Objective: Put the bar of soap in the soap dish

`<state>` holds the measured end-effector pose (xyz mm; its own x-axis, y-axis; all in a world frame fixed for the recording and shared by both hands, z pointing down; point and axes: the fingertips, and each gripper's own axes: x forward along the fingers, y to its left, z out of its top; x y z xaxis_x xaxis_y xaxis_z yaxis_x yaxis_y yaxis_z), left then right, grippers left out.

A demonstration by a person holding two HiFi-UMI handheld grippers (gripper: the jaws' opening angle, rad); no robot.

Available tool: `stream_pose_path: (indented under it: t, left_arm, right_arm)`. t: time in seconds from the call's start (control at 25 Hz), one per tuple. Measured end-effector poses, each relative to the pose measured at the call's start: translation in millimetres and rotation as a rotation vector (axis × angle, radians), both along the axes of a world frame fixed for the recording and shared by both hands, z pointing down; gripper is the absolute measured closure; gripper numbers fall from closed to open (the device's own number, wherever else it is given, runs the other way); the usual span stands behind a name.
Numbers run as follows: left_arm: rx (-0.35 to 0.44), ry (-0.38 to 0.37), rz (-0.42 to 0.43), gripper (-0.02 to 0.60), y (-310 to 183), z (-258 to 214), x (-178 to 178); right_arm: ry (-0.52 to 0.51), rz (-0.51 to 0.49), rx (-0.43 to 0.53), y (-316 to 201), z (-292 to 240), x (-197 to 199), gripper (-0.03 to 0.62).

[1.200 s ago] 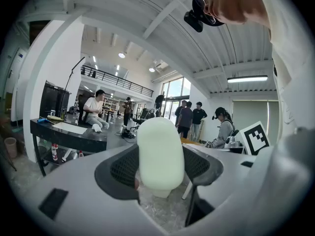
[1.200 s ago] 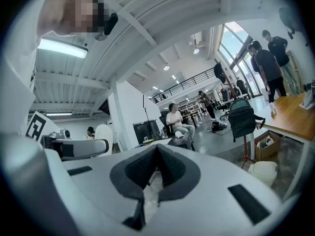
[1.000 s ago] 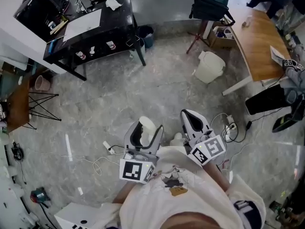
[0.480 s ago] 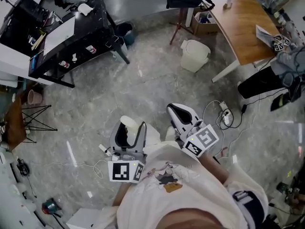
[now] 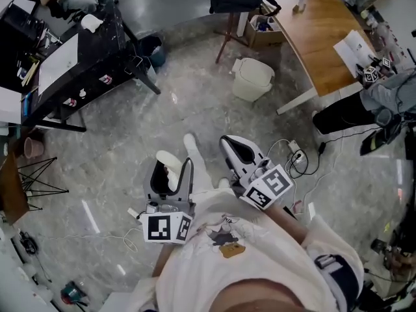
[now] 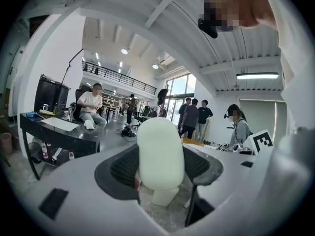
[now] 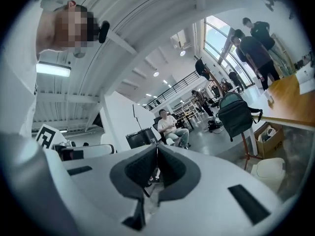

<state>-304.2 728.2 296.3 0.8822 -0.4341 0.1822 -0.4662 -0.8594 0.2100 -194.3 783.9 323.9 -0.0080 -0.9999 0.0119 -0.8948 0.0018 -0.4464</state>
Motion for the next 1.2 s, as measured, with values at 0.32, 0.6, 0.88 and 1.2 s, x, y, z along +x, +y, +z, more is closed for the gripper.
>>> stream_pose_path:
  t: [0.32, 0.6, 0.88, 1.2]
  left_arm:
    - [-0.003, 0.056, 0.008, 0.305, -158.9, -20.9, 45.0]
    - [-0.026, 0.062, 0.006, 0.305, -283.6, -18.4, 73.0]
    - [-0.075, 0.014, -0.034, 0.304, -358.0, 6.8, 95.5]
    - [-0.093, -0.018, -0.165, 0.305, -474.9, 34.0, 156.9]
  right_arm:
    - [0.083, 0.060, -0.045, -152.0, -21.1, 56.1, 0.585]
    - [0.097, 0.101, -0.062, -264.8, -25.1, 89.9, 0.586]
    - [0.003, 0.089, -0.096, -343.2, 3.9, 123.7, 0.586]
    - [-0.025, -0.055, -0.045, -496.8, 26.6, 190.5, 0.586]
